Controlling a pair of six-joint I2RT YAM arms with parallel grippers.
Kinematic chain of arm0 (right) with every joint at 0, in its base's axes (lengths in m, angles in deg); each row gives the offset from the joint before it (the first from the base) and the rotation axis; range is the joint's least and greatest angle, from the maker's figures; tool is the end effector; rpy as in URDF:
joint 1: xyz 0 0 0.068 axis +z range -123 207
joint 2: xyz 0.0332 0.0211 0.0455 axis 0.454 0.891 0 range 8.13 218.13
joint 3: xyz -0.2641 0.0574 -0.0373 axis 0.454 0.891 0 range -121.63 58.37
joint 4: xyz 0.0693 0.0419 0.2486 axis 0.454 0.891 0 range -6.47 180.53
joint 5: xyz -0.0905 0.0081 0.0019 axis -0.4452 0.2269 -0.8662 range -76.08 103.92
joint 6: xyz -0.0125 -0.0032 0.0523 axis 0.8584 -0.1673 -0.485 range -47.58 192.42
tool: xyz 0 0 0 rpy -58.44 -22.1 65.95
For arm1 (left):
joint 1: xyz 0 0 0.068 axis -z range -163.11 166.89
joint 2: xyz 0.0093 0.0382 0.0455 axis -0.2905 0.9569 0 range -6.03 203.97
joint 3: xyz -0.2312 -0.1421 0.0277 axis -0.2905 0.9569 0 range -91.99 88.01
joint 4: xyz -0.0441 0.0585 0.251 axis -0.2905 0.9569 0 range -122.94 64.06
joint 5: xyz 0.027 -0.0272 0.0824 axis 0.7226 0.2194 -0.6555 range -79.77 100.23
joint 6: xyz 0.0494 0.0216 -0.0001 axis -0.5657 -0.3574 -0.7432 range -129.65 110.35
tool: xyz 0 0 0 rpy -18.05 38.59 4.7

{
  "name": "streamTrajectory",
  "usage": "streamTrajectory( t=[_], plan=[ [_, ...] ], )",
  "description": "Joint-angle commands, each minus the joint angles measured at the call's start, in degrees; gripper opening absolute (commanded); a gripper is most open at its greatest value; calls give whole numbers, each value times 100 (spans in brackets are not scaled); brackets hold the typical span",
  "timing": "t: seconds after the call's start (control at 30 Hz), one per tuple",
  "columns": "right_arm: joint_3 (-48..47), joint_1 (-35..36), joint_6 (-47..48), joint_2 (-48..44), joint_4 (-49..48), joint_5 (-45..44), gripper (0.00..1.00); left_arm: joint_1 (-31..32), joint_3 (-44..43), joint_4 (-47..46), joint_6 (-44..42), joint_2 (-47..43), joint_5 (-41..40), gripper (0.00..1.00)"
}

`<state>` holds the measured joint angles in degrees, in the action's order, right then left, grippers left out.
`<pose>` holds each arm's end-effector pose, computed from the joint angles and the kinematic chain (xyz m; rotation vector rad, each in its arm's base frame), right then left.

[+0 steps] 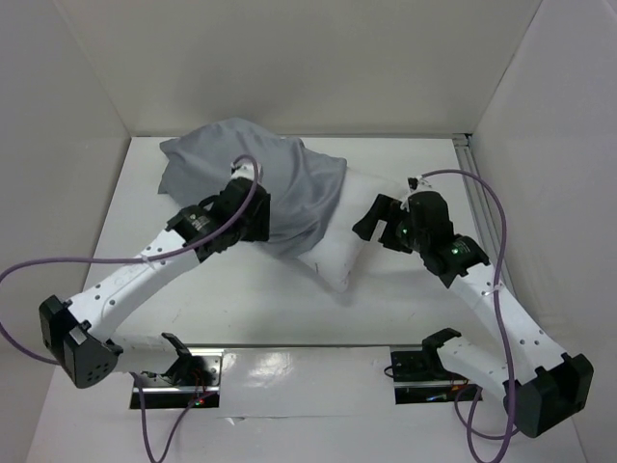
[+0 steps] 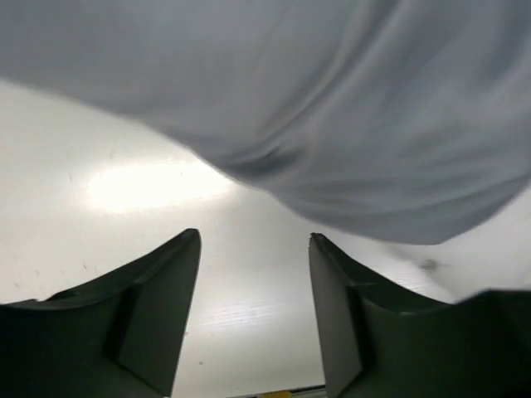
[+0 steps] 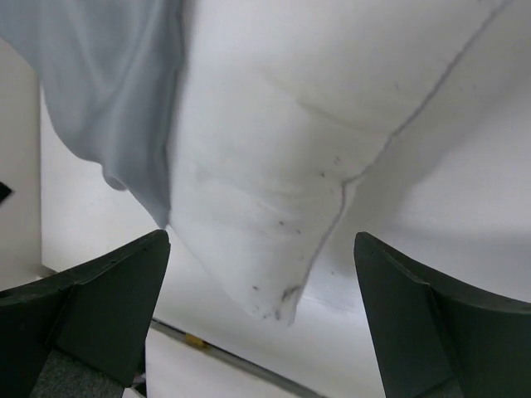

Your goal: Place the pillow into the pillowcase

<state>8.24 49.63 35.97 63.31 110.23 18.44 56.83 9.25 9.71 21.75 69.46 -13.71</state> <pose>0.1943 0.0841 0.3108 0.2168 2.1919 0.6804 0.2219 -0.1670 0.3753 -0.0559 2.1977 -0.2265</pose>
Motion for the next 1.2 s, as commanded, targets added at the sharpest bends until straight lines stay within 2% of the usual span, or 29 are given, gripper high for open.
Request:
streamTrajectory(
  t=[0.0,0.07,0.1,0.13,0.17,0.27,0.33,0.4,0.5,0.73,0.77,0.83,0.87,0.9,1.0,1.1,1.17],
  plan=[
    [-6,-4,155,-113,696,-153,99,31,1176,-818,314,-287,-243,65],
    [55,56,103,-113,696,-4,99,31,1862,-1442,314,-438,126,67],
    [56,57,103,-113,696,162,99,31,2065,-1653,314,-499,188,73],
    [56,57,103,-52,644,242,99,118,2397,-1846,314,-499,267,95],
    [117,109,103,-51,583,321,99,180,2548,-2188,314,-447,267,100],
    [222,223,50,72,477,532,99,435,2935,-2533,376,-228,58,100],
    [223,276,-12,133,407,611,99,619,3216,-3112,298,-96,-14,100],
    [223,277,-12,186,318,787,99,725,3296,-3507,297,167,-171,94],
    [223,277,-12,257,257,945,99,725,3297,-3729,297,475,-364,94],
    [223,329,-12,318,257,1051,99,226,2911,-4089,104,1345,-488,75],
    [223,329,-12,318,257,1052,99,224,2762,-4029,103,1494,-488,67],
    [223,329,-12,318,196,1052,99,163,2612,-3923,103,1548,-567,58],
    [223,329,-12,318,126,1104,99,163,2551,-3923,103,1601,-637,51],
    [223,329,-12,318,73,1104,99,163,2463,-3766,103,1601,-638,33],
    [345,399,-12,546,-208,1315,99,163,2383,-3580,103,1548,-691,0],
    [407,557,-12,1002,-665,1473,98,215,2330,-3430,103,1189,-611,0],
    [329,680,41,1431,-937,1448,88,337,2401,-3430,51,830,-550,0]
  ],
)
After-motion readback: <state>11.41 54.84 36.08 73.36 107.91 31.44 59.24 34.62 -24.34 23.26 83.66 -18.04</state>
